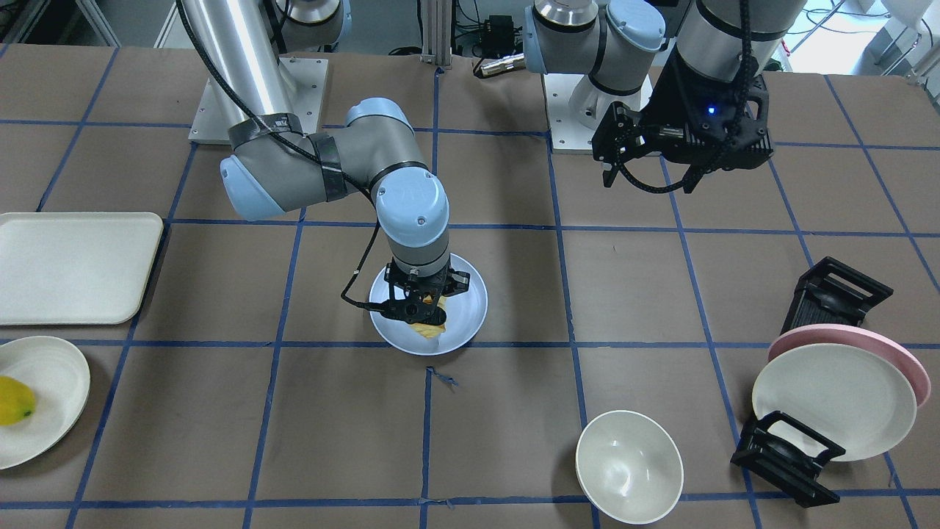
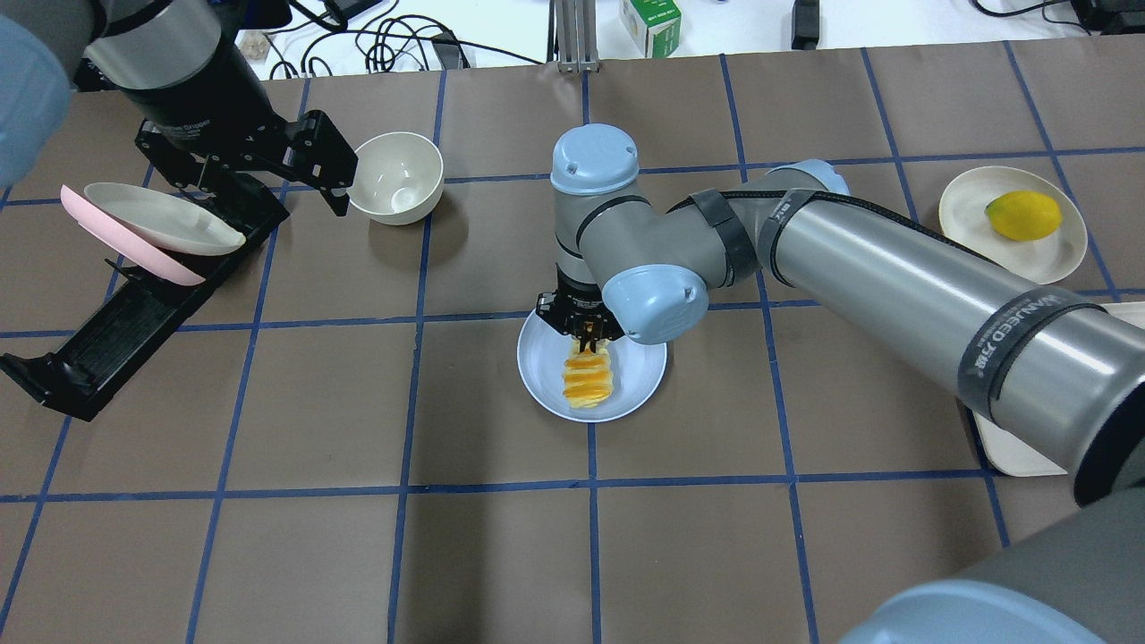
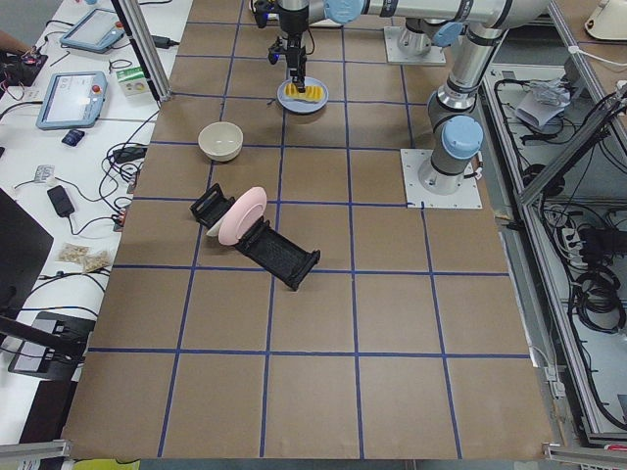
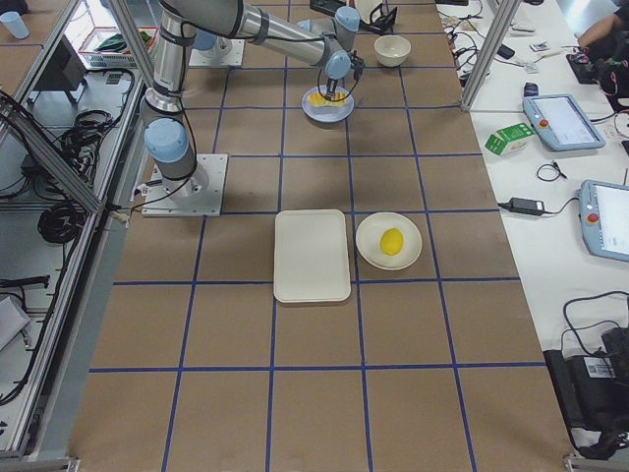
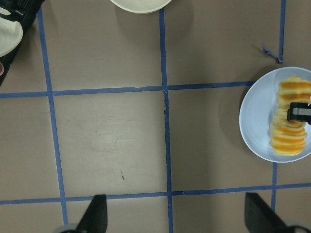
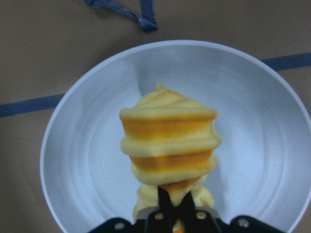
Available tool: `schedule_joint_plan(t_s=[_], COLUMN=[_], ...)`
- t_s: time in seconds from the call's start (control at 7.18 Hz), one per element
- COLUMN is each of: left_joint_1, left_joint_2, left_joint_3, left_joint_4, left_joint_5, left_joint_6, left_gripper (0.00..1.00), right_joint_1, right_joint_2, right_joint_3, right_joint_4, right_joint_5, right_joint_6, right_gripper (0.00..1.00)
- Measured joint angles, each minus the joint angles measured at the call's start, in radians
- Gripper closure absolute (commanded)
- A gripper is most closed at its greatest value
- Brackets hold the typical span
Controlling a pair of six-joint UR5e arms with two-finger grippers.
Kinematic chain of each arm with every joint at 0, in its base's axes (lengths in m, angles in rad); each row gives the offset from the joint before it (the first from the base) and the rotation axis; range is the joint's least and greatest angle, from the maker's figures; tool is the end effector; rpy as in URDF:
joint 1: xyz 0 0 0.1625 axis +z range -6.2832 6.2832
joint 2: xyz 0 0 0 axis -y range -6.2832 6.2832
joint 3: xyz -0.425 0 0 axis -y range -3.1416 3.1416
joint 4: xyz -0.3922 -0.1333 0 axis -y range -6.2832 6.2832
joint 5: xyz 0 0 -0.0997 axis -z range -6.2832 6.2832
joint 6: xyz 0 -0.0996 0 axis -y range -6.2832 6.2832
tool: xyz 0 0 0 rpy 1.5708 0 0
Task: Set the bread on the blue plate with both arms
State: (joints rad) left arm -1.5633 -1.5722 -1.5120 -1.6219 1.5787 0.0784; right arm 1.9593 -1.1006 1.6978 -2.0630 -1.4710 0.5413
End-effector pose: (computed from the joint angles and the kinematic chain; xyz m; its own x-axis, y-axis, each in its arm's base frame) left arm -0.1288 -0.4935 0.5110 -0.9975 0.0708 -0.0084 0.0708 0.9975 -0.0057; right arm 0.3620 -0.5062 0.2118 -0.9867 0.1595 -0.0309 0.1537 0.9780 0.1409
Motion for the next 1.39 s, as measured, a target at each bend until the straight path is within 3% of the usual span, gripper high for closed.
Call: schedule_joint_plan(t_s=[0.84, 1.11, 1.39], left_joint_1=[0.025, 0.026, 0.027], left_joint_2=[0.014, 0.016, 0.012], left_joint_3=[-0.002, 0.001, 0.006], left_joint_4=[-0.004, -0.002, -0.001], left_joint_5=[0.010, 0.007, 0.008], left_joint_6=[-0.009, -0.021, -0.039], left_gripper=[0.00, 0.00, 0.00], right_joint_1=[-0.022, -0.102, -0.238], right_joint_2=[-0.056, -0.149, -0.256], right_joint_3=[-0.033, -0.068, -0.104], right_joint_4=[0.014, 0.102, 0.245], right_joint_5=[-0.006, -0.011, -0.009], right_joint_6=[0.016, -0.008, -0.153], right_gripper=[0.00, 0.00, 0.00])
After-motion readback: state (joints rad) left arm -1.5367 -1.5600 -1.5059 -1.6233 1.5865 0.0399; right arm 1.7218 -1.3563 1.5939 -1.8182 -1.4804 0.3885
